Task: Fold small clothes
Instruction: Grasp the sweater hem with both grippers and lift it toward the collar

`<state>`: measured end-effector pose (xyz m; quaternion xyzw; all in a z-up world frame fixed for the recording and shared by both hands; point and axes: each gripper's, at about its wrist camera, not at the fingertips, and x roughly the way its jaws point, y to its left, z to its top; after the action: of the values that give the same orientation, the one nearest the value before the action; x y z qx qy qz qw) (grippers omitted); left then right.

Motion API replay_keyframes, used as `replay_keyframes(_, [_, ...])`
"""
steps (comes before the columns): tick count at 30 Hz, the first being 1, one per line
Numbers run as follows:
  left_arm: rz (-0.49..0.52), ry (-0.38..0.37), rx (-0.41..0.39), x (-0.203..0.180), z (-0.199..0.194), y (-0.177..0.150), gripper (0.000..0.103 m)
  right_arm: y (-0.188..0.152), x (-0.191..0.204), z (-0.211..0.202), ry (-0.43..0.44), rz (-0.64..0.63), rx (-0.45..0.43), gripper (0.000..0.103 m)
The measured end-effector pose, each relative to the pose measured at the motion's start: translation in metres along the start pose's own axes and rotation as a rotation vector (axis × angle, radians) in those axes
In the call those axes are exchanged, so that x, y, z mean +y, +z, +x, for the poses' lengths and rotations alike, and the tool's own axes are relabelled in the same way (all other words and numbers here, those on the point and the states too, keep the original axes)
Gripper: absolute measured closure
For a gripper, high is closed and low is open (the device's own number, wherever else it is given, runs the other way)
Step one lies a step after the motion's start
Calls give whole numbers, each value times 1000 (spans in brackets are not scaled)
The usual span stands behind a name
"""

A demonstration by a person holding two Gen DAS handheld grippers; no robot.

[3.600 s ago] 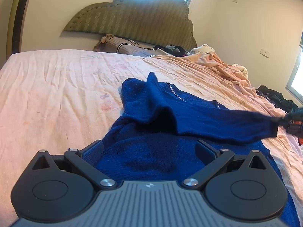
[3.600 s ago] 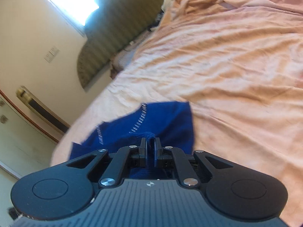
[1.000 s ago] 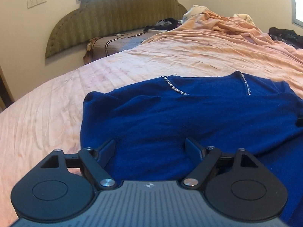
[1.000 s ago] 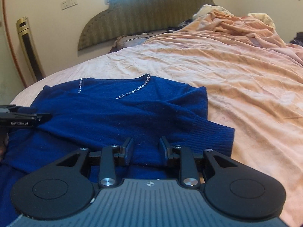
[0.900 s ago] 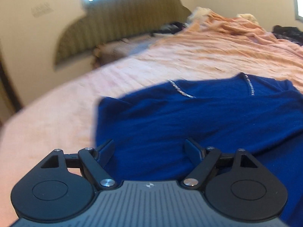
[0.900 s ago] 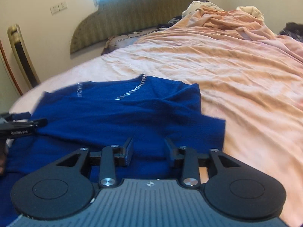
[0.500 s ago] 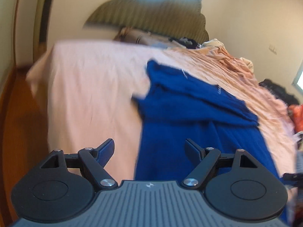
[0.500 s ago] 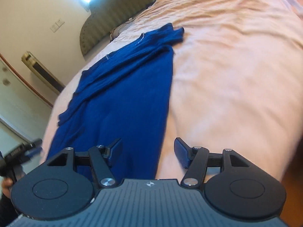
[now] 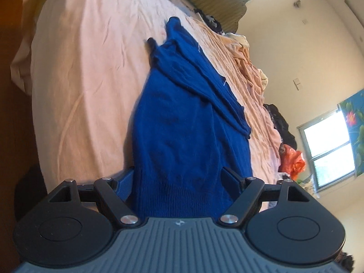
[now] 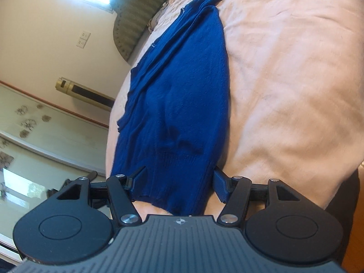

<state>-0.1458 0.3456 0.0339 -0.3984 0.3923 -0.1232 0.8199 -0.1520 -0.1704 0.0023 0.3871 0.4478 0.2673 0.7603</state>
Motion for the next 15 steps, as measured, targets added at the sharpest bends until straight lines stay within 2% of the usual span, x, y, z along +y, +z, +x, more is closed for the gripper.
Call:
replay_keyframes(3, [-19,-22,33,2,-2,-3,24,-2,0,0,26,18,-1,42])
replay_keyframes(5, [3,2,45,-1,-1,-6,41,-1,1,3,5,9,-3,48])
replay_keyframes(6, [19,25,50,-2,0,-8,45,-1,1,5,-3,8,-6,56])
replay_keyframes(8, [35,53,48,-4,0,-10,64,1,1,8,-27,6,-1,76])
replay_keyframes(9, [41,74,57,-4,1,-10,69,1,1,12,-46,-6,9,93])
replay_keyframes(11, [62,127,69,-6,4,-8,92,0,0,14,-52,-28,12,93])
replay_keyframes(12, [75,153,75,-7,5,-7,96,0,0,14,-53,-37,13,93])
replay_keyframes(15, [122,193,86,-12,4,-6,98,3,8,8,-56,-77,15,94])
